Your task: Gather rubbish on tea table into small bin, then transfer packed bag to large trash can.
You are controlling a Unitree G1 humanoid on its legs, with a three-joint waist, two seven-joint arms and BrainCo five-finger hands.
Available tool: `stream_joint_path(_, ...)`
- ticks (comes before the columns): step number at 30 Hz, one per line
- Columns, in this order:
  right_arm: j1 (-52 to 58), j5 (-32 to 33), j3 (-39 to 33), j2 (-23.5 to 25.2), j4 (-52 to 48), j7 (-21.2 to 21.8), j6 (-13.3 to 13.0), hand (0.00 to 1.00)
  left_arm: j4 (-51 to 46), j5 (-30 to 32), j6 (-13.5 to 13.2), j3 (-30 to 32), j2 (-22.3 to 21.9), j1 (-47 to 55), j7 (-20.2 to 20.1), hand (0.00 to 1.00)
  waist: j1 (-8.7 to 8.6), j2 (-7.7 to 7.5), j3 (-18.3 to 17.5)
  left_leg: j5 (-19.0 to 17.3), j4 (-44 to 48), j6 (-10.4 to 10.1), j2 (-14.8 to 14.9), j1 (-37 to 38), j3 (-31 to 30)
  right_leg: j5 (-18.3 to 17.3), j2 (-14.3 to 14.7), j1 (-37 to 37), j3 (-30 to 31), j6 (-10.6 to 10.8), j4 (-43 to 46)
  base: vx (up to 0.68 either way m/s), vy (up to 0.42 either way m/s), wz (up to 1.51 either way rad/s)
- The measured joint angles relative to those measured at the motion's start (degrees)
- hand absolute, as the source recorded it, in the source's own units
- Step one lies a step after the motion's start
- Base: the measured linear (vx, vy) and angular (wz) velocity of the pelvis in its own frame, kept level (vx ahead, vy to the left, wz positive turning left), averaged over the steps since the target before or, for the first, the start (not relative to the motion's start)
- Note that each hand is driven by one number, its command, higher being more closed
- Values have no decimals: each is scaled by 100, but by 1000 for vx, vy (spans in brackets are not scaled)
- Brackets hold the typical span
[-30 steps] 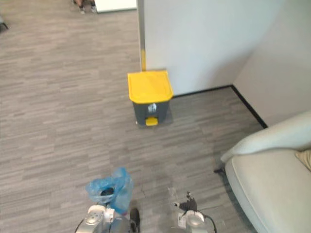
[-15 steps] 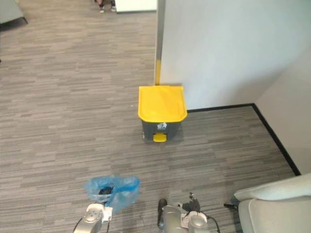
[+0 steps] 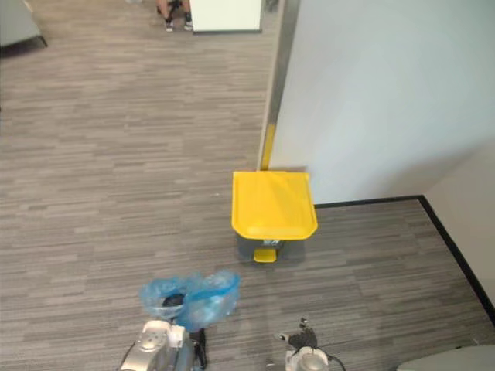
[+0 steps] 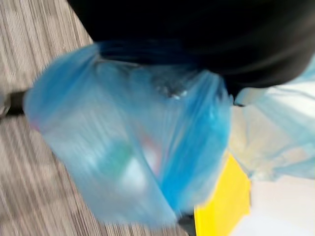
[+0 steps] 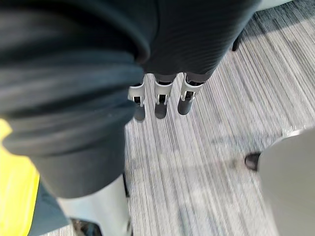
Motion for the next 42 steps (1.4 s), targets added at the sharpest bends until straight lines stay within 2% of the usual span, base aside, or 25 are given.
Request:
stream_joint_path(1,34,1,-37,12,-4,7,-1,0,-2,1,10,-21,2,54,0,100,-7,17,-2,-112,-3,16,-31,158,39,73,-68,-224,53,113,655,232,238,-34)
stream_joint_path(2,100,2,-82,20,-74,20,-11,0,-2,1,17,-74,18,99,0,100,-29,-8,14,-285,-21,57,-132,454,108,456,-204,-742,179,129,1920,191,166,-14)
stream_joint_path(3,75,2,-79,-2,-41,25,-20,0,4,1,26,-75,63,145,2,100,-44,31,40,-384,-22,94,-178,653,150,627,-288,-1102,203,-1,2765,325,201,-3)
stream_joint_path(4,71,4,-79,-16,-50,25,-18,0,7,0,43,-70,114,173,18,100,-148,-12,44,-477,-24,127,-211,892,165,576,-329,-1402,91,-131,3433,297,134,0)
stream_joint_path(6,66,9,-92,-74,-59,26,-70,0,12,-1,48,-40,126,176,75,100,-162,16,89,-678,-132,116,-196,1387,207,307,-364,-1877,-461,-325,3813,346,101,-12)
stream_joint_path(8,12,38,-168,-60,-117,17,-141,0,25,-5,46,-44,114,151,83,100,-212,71,120,-856,-217,66,-134,1707,273,136,-331,-2352,-1174,-451,3194,362,42,-13)
stream_joint_path(9,-14,50,-209,-61,-204,12,-152,0,91,-4,45,-55,111,73,74,100,-247,112,166,-943,-185,35,-57,1813,271,179,-223,-2434,-1538,-426,2296,325,-4,6)
stream_joint_path(10,-26,47,-215,-53,-218,9,-157,0,115,-4,45,-51,116,-10,73,100,-256,112,206,-1039,-154,-2,6,1895,259,385,-76,-2411,-1828,-368,1109,346,-22,17)
stream_joint_path(11,-40,50,-255,-35,-210,8,-157,0,115,-1,39,-40,128,-86,73,100,-256,80,242,-1117,-52,-30,22,1930,228,624,-4,-2424,-1980,-347,289,430,-90,32)
stream_joint_path(12,-59,52,-349,0,-226,9,-154,0,114,5,35,-9,131,-196,67,100,-260,7,325,-1292,236,-125,23,1956,156,985,68,-2376,-2017,-280,-693,573,-166,48)
stream_joint_path(13,-47,46,-367,12,-266,10,-145,0,104,7,12,28,132,-222,64,100,-246,-133,416,-1611,686,-309,19,2035,23,1016,68,-2215,-2022,-345,-1080,573,-196,47)
stream_joint_path(14,-42,50,-378,-20,-259,19,-135,0,131,8,13,50,132,-209,62,100,-248,-98,456,-1768,933,-386,62,2090,-58,1134,74,-2103,-2056,-612,-1072,448,-144,11)
stream_joint_path(15,-133,28,-433,-143,-229,31,-101,0,202,8,15,51,31,-216,53,100,-175,143,538,-1936,1303,-403,271,2116,-206,1101,188,-2090,-2161,-790,-746,329,-73,-10)
stream_joint_path(19,-160,33,-581,-155,-267,51,-46,0,219,7,2,51,-85,-274,-76,100,-177,190,600,-1519,1992,-293,603,2005,-310,709,235,-1999,-2361,-845,-124,334,-104,7)
stream_joint_path(23,-166,29,-522,-160,-242,52,25,0,217,7,-12,36,-143,-366,-208,100,-145,150,575,-1355,1786,-362,773,2035,10,774,470,-1986,-2369,-903,-380,131,-53,-14)
stream_joint_path(28,-200,53,-325,-197,-188,49,6,0,217,3,-12,-48,-91,-427,-207,100,-162,147,573,-1283,1589,-450,673,2043,52,917,491,-2037,-2293,-925,-536,12,33,-10)
stream_joint_path(34,-695,382,616,-278,-33,220,5,0,100,-51,-16,-191,253,-445,-209,100,-128,53,584,-1265,1245,-454,281,1607,-210,1105,63,-2487,-2350,-839,-549,-75,14,22)
stream_joint_path(38,-1726,795,1341,-286,-96,267,-43,0,-357,-219,-26,-25,504,-549,-177,100,54,15,816,-1283,1305,-438,236,1166,-339,1358,-49,-2652,-2492,-839,-831,-146,-49,33)
stream_joint_path(40,-2455,1098,1508,-369,-316,242,-195,0,-734,-457,-137,97,560,-649,-96,100,173,2,908,-1411,1498,-307,289,760,-345,1483,-46,-2885,-2573,-849,-936,-140,-45,24)
stream_joint_path(42,-3431,1284,1522,-557,-322,175,-285,0,-1142,-690,-277,242,578,-693,-4,100,225,24,1075,-1668,1651,-390,379,414,-374,1605,-5,-3140,-2651,-915,-973,-160,-39,14)
